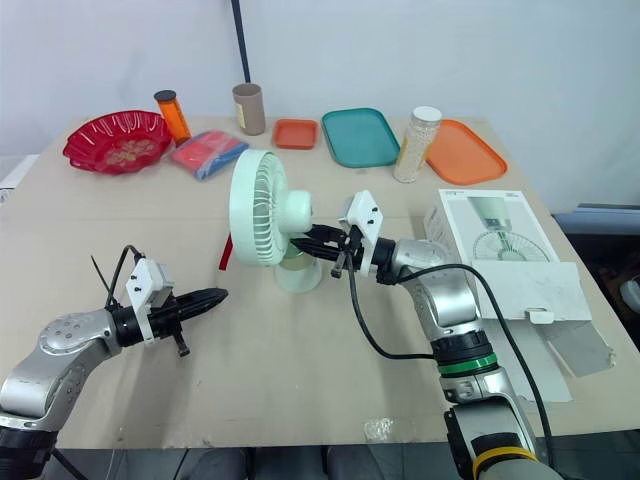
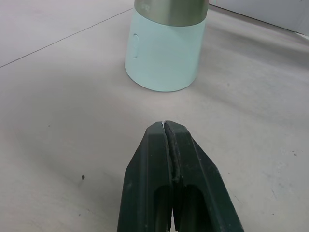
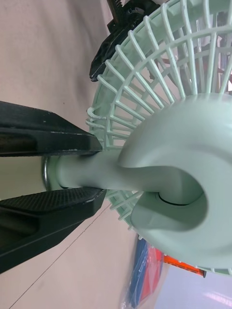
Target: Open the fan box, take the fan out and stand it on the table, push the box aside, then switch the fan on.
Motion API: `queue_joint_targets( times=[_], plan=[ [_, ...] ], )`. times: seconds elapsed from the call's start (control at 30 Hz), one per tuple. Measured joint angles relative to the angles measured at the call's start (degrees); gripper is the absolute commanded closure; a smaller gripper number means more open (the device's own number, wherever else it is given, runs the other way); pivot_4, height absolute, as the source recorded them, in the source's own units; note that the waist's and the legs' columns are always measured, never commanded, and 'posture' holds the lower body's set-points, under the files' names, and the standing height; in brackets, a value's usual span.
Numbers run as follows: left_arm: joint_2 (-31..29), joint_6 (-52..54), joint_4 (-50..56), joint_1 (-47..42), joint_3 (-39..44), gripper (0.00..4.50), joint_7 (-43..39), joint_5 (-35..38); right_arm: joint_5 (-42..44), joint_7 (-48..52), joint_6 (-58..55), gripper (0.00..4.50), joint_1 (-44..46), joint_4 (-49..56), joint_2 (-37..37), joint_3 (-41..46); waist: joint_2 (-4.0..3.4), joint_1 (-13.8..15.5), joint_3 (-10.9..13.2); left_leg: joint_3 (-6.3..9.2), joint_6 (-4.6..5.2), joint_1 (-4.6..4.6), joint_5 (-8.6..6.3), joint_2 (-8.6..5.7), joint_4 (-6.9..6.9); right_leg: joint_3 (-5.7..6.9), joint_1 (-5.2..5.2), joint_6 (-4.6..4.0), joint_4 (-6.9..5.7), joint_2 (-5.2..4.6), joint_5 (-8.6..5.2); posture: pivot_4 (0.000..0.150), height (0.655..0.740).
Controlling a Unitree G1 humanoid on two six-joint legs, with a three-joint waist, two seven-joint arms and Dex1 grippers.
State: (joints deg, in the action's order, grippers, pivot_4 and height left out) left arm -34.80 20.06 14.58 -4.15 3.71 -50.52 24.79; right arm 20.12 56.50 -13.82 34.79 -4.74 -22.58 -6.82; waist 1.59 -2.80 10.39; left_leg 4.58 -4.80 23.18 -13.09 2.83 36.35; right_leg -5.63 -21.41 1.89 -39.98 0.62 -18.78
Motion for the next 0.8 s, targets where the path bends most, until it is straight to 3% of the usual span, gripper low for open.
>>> queue_joint_targets(
  times=[0.13, 0.17, 0.2, 0.27, 0.4, 0.8],
  plan=[
    [-0.44, -0.22, 0.02, 0.23, 0.01, 4.38, -0.23, -0.06, -0.18, -0.18, 0.05, 4.16, 0.01, 0.00, 0.10, -0.01, 0.00, -0.01, 0.00, 0.00, 0.00, -0.02, 0.00, 0.00, 0.00, -0.01, 0.00, 0.00, 0.00, 0.00, 0.00, 0.150, 0.7400],
    [-0.69, -0.29, 0.03, 0.61, 0.04, 4.50, -0.41, -0.08, -0.21, -0.24, 0.05, 3.13, 0.01, 0.00, 0.11, -0.01, 0.00, -0.02, 0.00, -0.01, 0.00, -0.03, 0.00, 0.00, 0.00, -0.01, 0.00, 0.00, 0.00, 0.00, 0.00, 0.150, 0.7400],
    [-0.79, -0.30, 0.05, 1.19, 0.07, 4.50, -0.46, -0.08, -0.53, -0.36, -0.04, 2.62, -0.04, -0.05, 0.11, -0.11, 0.00, -0.01, 0.00, -0.01, 0.00, -0.02, 0.00, 0.00, 0.00, -0.01, 0.00, 0.00, 0.00, 0.00, 0.00, 0.150, 0.7400],
    [-0.79, -0.29, 0.05, 1.54, 0.07, 4.50, -0.40, -0.08, -0.88, -0.47, -0.05, 2.06, -0.13, -0.24, 0.14, -0.23, -0.01, 0.03, 0.00, -0.01, 0.00, -0.02, 0.00, 0.00, 0.00, 0.00, 0.00, 0.00, 0.00, 0.00, 0.00, 0.150, 0.7400],
    [-0.76, -0.18, 0.23, 1.45, 0.07, 4.50, 0.15, -0.06, -1.37, -0.33, -0.04, 0.11, -0.18, -0.66, 0.33, -0.36, -0.01, 0.02, 0.00, -0.01, 0.00, -0.02, 0.00, 0.00, 0.00, -0.01, 0.00, 0.00, 0.00, 0.00, 0.00, 0.150, 0.7400],
    [-0.41, 0.39, 1.34, 1.24, 0.04, 4.50, 1.30, -0.01, -1.60, 0.04, -0.01, 0.11, -0.34, -0.71, 0.39, -0.35, -0.01, 0.02, 0.00, -0.01, 0.00, -0.02, 0.00, 0.00, 0.00, -0.01, 0.00, 0.00, 0.00, 0.00, 0.00, 0.150, 0.7400]
  ],
)
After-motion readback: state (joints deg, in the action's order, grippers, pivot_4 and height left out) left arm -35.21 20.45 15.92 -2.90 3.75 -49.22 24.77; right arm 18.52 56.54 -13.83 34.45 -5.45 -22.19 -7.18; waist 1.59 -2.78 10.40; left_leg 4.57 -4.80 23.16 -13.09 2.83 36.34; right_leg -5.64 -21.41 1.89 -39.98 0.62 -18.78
